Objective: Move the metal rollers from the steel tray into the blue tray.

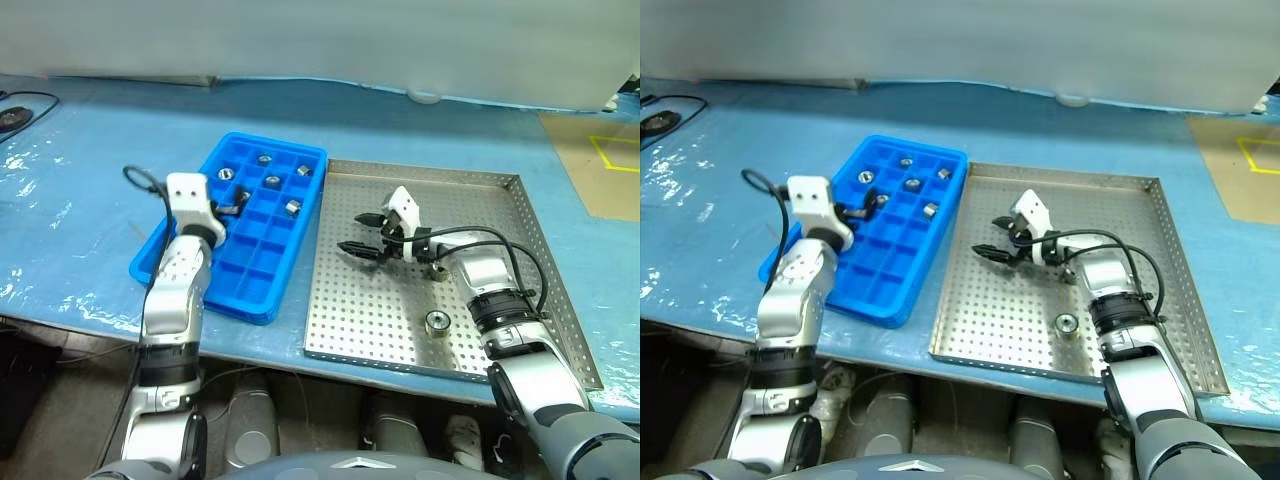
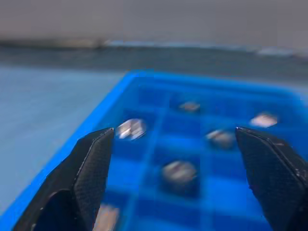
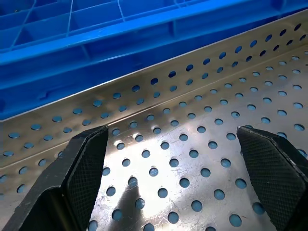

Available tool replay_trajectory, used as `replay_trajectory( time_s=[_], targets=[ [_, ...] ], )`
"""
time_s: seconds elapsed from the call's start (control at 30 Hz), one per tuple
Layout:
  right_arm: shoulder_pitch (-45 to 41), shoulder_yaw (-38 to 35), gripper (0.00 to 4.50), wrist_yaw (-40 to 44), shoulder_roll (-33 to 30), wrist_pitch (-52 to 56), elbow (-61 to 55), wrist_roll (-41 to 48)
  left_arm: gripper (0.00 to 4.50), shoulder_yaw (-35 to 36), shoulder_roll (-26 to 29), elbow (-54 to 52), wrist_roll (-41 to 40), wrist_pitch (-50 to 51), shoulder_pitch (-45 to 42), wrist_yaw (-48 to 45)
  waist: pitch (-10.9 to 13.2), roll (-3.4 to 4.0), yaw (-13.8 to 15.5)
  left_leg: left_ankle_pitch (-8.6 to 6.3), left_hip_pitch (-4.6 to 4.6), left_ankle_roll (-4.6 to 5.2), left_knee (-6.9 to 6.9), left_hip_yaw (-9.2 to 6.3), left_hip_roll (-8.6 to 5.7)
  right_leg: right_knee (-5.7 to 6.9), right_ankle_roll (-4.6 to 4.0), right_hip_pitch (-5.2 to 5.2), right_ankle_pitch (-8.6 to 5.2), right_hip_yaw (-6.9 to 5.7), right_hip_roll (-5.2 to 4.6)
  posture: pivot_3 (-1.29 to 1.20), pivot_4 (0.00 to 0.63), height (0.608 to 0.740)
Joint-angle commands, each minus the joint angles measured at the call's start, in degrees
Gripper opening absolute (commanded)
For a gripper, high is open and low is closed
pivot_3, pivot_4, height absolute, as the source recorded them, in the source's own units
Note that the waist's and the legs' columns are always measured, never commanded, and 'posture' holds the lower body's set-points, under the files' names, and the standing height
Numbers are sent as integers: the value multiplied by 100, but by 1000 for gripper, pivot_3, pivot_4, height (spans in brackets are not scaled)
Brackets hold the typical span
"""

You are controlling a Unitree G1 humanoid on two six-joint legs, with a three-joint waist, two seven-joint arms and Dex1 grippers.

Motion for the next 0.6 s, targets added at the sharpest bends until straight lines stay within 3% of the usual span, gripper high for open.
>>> replay_trajectory(
  time_s=[0.03, 0.13, 0.23, 0.43, 0.6],
  targets=[
    [227, -519, 4500, 83, -227, 492, -839, 573, 4259, -563, 249, 35, -532, -315, -402, -1429, 0, 0, -4, 0, 0, 0, -1, 0, -4, 0, 0, 0, 0, -1, -4, 80, 150, 740],
    [510, -854, 4500, 57, -419, 997, -1522, 984, 4259, -981, 411, 270, -1004, -148, -663, -2597, -1, 2, -52, 0, 4, 1, -5, 3, -5, -1, 0, -1, 0, 3, -3, 18, 150, 740],
    [802, -1101, 4500, -193, -690, 1171, -1918, 994, 4259, -1635, 567, 1129, -830, -249, -970, -3587, -2, 5, -134, 2, 10, -1, -8, 5, -3, 1, 0, 0, 0, 5, 1, -49, 150, 740],
    [1664, -1678, 4500, -575, -1332, 1507, -2815, 1111, 4259, -2267, 71, 3294, -379, -1245, -1994, -4559, -3, 6, -298, 2, 17, -2, -3, 10, -11, 2, 3, 6, 2, 21, -5, -179, 150, 740],
    [2206, -2062, 4500, -939, -1492, 1676, -3367, 1200, 4259, -2492, -465, 4404, -90, -1955, -2510, -5011, -5, 9, -494, -1, 26, 4, -4, 22, -16, 0, 5, 7, 3, 35, -8, -258, 150, 740]
  ],
)
